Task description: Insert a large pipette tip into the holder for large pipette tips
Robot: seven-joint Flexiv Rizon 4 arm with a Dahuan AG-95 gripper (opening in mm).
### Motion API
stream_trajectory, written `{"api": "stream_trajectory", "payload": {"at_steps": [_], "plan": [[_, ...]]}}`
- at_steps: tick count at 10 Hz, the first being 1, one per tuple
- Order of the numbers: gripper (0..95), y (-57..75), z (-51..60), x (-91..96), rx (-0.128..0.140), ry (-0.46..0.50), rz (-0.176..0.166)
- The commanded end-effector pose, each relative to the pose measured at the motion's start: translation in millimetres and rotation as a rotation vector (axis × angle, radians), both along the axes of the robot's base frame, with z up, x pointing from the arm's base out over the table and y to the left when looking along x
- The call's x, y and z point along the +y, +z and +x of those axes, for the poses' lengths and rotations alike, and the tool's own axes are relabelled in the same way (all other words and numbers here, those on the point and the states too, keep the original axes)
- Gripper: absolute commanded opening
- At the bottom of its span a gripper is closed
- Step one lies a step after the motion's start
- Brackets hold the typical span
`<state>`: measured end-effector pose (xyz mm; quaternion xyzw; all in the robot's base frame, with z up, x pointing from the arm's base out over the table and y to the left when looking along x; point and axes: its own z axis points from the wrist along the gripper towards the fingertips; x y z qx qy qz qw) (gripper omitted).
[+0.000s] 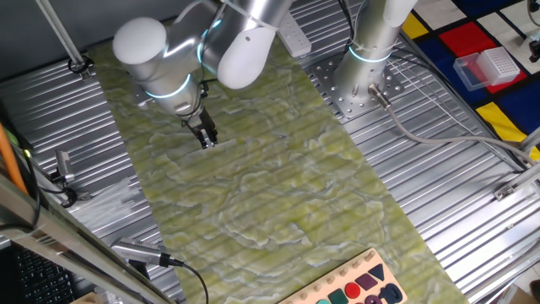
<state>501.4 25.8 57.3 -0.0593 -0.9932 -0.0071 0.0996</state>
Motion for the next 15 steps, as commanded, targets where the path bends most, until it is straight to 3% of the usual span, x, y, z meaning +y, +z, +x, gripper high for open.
{"api": "stream_trajectory", "payload": {"at_steps": [1, 7, 15], "plan": [[19.0, -4.0, -10.0, -1.0, 0.002, 0.003, -0.004], [19.0, -23.5, -35.0, -7.6, -0.011, 0.012, -0.022], [19.0, -38.0, -41.6, -8.5, -0.023, 0.018, -0.022]]}}
